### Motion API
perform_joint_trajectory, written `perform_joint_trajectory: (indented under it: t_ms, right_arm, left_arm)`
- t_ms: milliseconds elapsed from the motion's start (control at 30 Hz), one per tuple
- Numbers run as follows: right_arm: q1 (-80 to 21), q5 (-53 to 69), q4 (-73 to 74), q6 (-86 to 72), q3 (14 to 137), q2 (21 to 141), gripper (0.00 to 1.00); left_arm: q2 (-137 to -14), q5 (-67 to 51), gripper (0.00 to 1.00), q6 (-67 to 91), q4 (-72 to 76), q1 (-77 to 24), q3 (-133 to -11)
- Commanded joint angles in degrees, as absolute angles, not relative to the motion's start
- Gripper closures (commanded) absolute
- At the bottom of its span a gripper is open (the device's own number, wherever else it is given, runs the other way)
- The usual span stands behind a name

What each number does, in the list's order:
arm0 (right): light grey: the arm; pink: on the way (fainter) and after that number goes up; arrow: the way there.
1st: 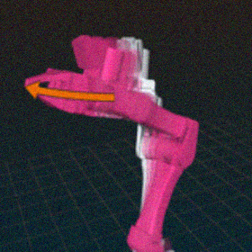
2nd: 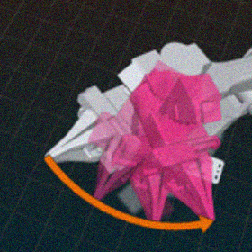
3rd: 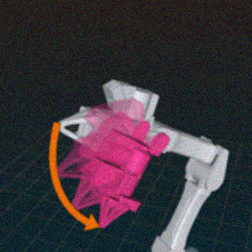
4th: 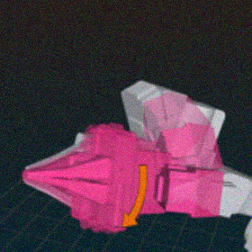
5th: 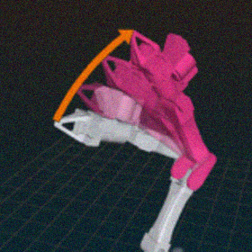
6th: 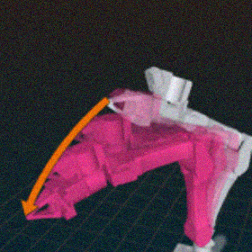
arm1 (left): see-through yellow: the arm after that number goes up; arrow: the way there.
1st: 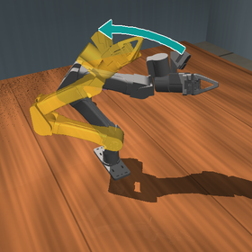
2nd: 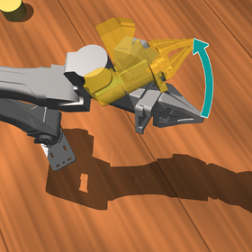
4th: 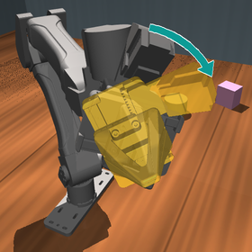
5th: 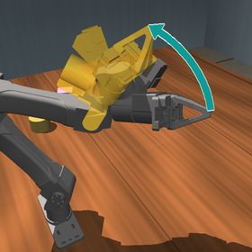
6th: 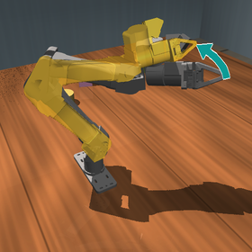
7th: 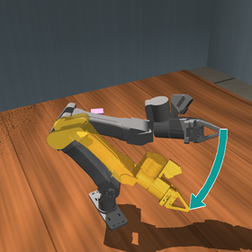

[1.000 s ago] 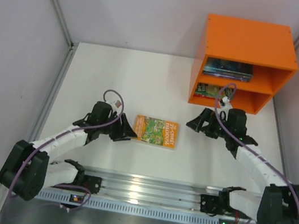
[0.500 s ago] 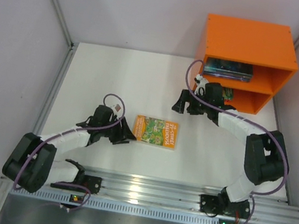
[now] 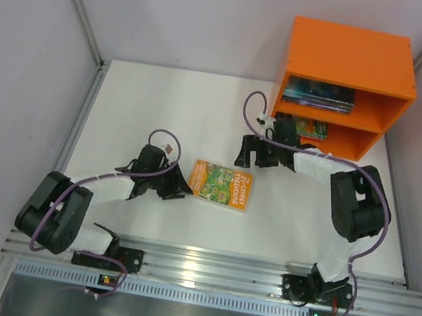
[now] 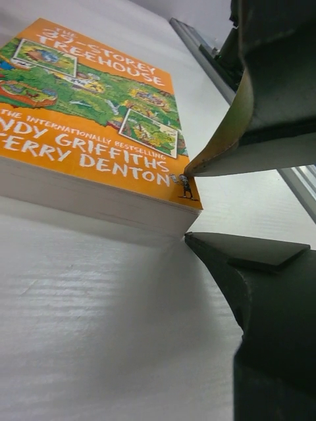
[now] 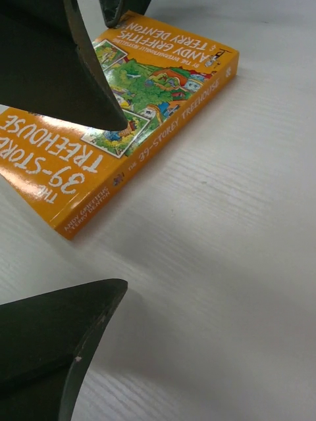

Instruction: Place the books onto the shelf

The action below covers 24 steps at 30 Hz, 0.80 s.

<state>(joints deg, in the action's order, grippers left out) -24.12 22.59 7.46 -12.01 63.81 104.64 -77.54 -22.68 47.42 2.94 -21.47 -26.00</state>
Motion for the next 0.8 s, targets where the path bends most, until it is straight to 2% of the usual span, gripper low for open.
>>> perform_joint_trajectory:
  t_ms: [0, 300, 467, 767]
  right_arm:
    - [-26.0, 22.9, 4.0, -11.6, 61.9, 101.9, 0.07]
    - [-26.2, 21.6, 3.2, -11.3, 60.2, 102.7, 0.06]
    - [-27.6, 21.3, 2.5, -11.8, 57.4, 100.8, 0.06]
    - [-29.8, 20.1, 0.4, -16.3, 42.3, 85.8, 0.09]
  left_arm:
    - [-76.3, -17.6, 0.55, 45.5, 0.5, -21.5, -28.5]
    - [-74.8, -12.2, 0.54, 44.0, -4.7, -21.4, -30.8]
    - [-76.5, -13.9, 0.55, 45.1, -2.2, -21.2, -30.6]
    - [-83.4, -20.8, 0.59, 44.7, 5.1, -21.2, -33.2]
